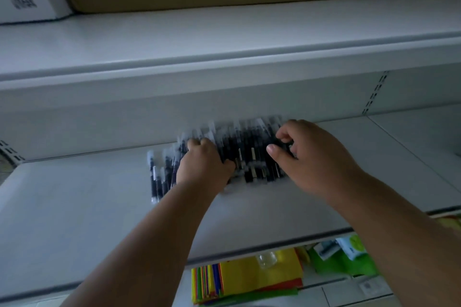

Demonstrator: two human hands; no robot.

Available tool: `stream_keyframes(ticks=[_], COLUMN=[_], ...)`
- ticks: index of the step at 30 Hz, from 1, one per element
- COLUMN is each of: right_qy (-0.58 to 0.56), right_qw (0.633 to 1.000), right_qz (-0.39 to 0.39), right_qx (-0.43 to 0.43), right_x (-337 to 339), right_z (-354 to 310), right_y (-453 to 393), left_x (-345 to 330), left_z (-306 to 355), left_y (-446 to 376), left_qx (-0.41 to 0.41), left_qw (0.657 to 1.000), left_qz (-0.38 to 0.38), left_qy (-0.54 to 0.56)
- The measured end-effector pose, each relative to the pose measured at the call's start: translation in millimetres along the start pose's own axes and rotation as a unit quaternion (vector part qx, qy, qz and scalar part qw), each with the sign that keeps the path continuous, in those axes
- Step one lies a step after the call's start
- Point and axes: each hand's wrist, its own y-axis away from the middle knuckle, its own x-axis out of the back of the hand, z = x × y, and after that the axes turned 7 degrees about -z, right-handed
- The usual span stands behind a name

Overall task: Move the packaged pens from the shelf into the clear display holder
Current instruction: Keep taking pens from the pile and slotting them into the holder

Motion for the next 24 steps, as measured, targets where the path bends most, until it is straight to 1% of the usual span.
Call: stream_keyframes(ticks=[2,7,10,13,24], right_qy=[-0.001,-0.005,-0.013,-0.019,-0.04], right_qw=[1.0,1.0,1.0,1.0,0.999], right_qz=[0.005,0.018,0.014,0.006,0.006], right_qx=[0.007,0.019,0.024,0.023,0.03], right_x=[0,3,1,0,-5], right_z=[0,1,3,4,4], right_y=[-2,-5,-5,-5,1], left_x=[2,2,4,4,17], left_z=[-3,-12,-17,-22,-14], left_y=[-3,-5,-5,-6,1], left_qx=[0.006,0.017,0.028,0.042,0.034], left_qw=[1.0,0.997,0.997,0.997,0.999], left_qz=[-0.001,0.025,0.032,0.021,-0.016], left_qy=[0.017,0.067,0.062,0.058,0.027])
